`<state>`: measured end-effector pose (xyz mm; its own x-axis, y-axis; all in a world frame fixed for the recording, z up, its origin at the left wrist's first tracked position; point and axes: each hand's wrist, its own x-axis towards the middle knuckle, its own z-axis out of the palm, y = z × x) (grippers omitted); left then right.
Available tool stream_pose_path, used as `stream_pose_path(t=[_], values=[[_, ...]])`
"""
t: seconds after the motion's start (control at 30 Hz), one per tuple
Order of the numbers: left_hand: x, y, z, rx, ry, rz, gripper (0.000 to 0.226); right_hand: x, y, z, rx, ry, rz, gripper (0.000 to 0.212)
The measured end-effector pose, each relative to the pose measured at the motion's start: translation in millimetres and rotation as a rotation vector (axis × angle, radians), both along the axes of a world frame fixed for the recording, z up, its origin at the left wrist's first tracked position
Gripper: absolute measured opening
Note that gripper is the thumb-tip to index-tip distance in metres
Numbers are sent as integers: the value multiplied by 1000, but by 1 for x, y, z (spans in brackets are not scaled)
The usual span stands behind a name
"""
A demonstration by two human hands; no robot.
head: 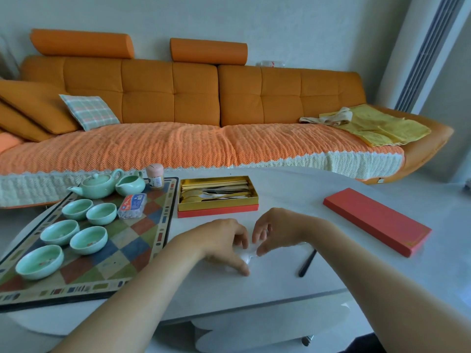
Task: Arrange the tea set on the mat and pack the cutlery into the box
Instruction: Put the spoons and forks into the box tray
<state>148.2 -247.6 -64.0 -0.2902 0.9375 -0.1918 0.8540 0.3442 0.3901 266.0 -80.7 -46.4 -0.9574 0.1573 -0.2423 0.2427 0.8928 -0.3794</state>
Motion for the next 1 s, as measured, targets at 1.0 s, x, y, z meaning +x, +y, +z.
stream_pose_path(t=[1.0], values=[[-109,-4,-17,466,427,310,46,-139,9,-20,247,541,-442,36]])
